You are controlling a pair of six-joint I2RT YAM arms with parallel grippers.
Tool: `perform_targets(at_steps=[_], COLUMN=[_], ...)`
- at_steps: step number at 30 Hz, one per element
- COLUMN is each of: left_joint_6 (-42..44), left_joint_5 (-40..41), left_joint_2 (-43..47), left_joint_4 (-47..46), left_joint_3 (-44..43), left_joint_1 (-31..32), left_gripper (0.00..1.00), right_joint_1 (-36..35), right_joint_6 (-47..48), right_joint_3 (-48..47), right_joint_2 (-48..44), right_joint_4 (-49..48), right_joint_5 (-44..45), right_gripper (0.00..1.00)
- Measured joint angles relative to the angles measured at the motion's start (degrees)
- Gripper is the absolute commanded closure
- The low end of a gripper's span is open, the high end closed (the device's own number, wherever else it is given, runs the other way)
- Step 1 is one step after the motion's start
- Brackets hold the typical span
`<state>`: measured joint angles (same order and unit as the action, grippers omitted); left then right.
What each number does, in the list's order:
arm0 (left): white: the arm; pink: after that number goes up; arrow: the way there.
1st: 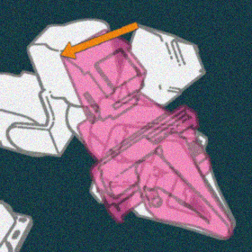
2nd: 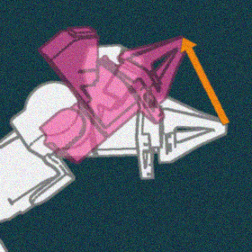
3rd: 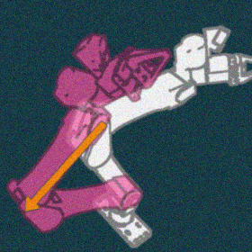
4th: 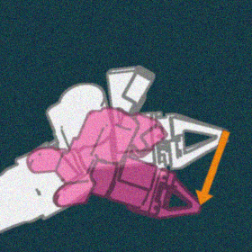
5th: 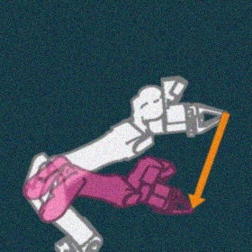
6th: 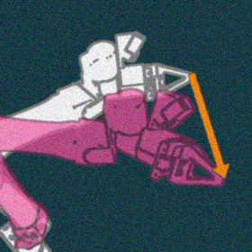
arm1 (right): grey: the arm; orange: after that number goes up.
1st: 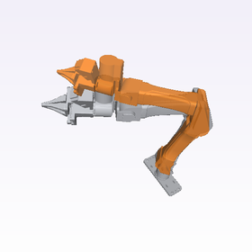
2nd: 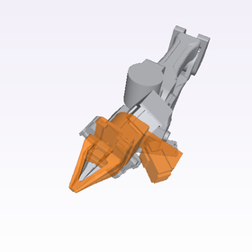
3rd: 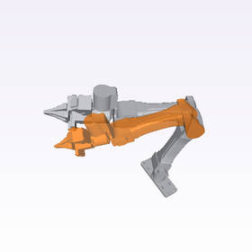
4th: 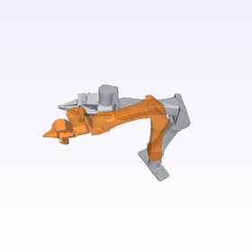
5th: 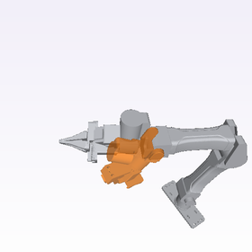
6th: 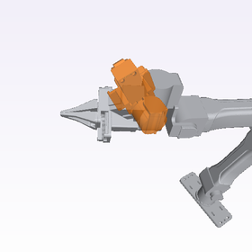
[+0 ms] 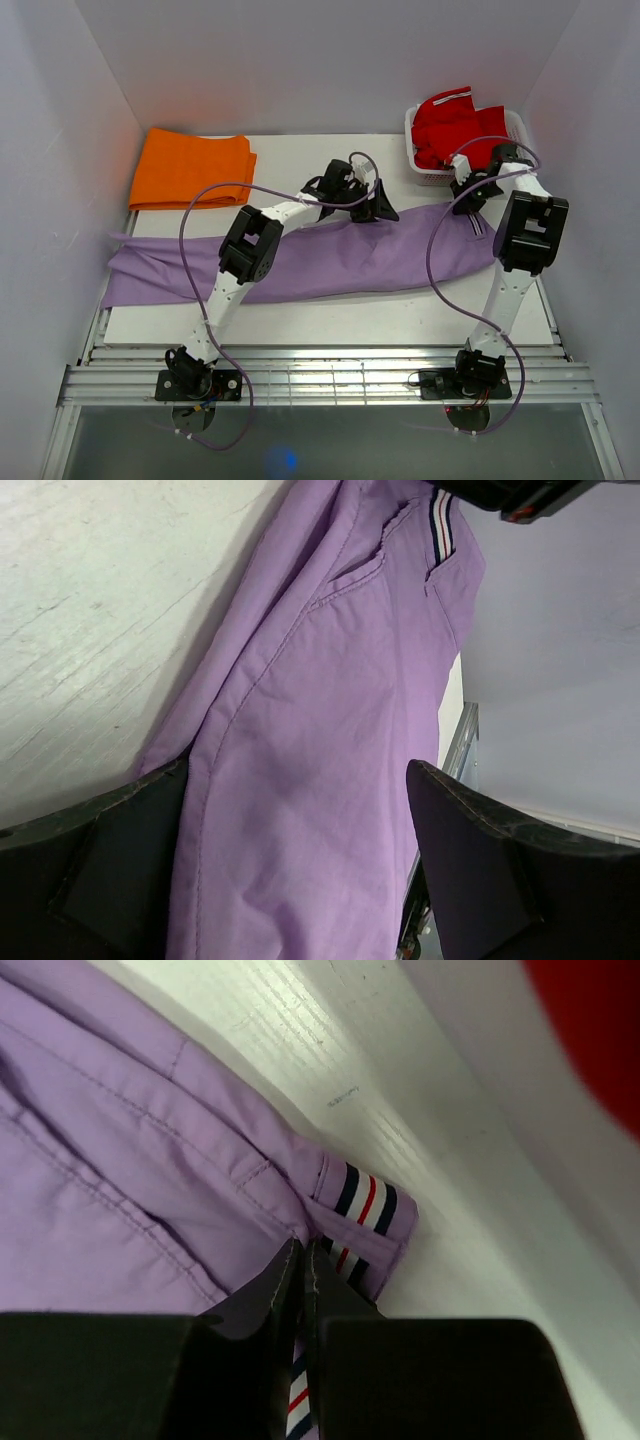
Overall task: Fold and stack the trousers
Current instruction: Fold the trousers
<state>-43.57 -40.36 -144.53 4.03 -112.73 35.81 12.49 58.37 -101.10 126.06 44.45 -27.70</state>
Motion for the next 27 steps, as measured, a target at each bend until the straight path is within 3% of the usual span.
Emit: perform_targets(at_steps=[11,20,24,25,27], left_joint_6=[3.6,21.7,35.0,37.7,43.4], left_joint_5=[1.0,4.6,8.6,9.0,9.1], left_joint_2=[2.4,8.1,15.6,16.7,18.7], left_joint_4=[3.4,14.0,21.1,22.8,27.1], left_joint_3=[1.6,4.2,9.5,9.6,9.6], left_joint_1=[-2.9,-9.2,-13.2,-14.2,-16.9], left_gripper=[0.02,0.03,0.21,0.32,0.37], right_joint_1=[-3.2,-3.7,-3.7,-3.7,-3.5], right_joint_6=[-2.7,0.7,0.4,0.4,0.3], right_joint_3=[2.4,14.9,21.2,22.6,25.7], right_joint_2=[1.4,-7.1,-12.2,-13.2,-15.6], right_joint_4=[-7.6,-9.8,-7.4,-7.0,-6.2], right_joint_5=[1.7,7.3,11.7,12.7,15.2], right_gripper=[0.92,0.92,0.92,0.92,0.92])
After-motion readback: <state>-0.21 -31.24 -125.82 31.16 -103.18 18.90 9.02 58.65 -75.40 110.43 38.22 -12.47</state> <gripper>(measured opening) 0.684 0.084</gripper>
